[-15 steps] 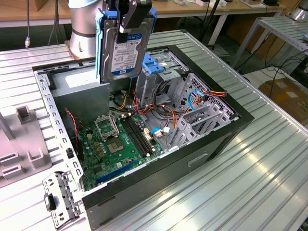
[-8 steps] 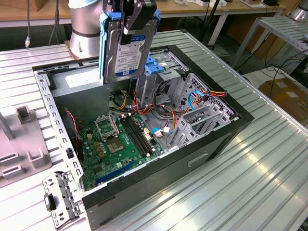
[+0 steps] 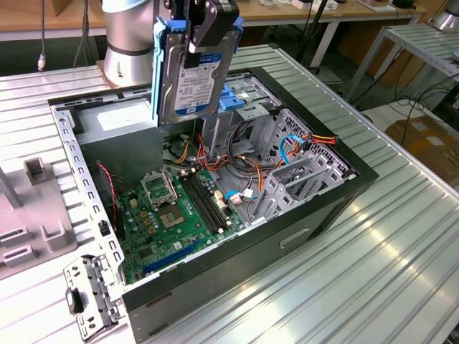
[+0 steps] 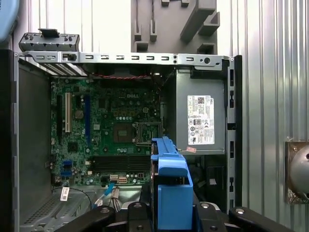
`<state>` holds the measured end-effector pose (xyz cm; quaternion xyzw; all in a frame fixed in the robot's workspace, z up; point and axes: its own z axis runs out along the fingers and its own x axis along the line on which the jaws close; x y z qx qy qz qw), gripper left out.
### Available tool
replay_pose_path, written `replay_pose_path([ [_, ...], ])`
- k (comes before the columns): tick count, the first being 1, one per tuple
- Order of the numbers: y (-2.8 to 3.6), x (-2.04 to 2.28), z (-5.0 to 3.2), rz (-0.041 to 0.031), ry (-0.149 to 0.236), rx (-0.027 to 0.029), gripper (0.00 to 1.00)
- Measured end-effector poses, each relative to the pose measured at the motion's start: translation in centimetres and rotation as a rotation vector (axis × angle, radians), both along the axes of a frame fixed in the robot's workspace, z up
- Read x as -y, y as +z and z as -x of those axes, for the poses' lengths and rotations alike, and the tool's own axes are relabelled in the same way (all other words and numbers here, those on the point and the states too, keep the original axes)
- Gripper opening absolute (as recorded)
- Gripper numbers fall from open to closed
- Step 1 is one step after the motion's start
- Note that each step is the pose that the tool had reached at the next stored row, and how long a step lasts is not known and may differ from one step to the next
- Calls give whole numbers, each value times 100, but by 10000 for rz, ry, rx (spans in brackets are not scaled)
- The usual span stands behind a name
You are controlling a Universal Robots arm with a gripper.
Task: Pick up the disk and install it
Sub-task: 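Pick up the disk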
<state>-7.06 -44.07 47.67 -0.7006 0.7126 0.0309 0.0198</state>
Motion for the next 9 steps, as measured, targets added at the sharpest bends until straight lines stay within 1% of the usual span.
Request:
replay_pose_path([
  [3,-1,10,-16,0,0,0,37],
  [9,-5,44,-67,0,1,0,37],
])
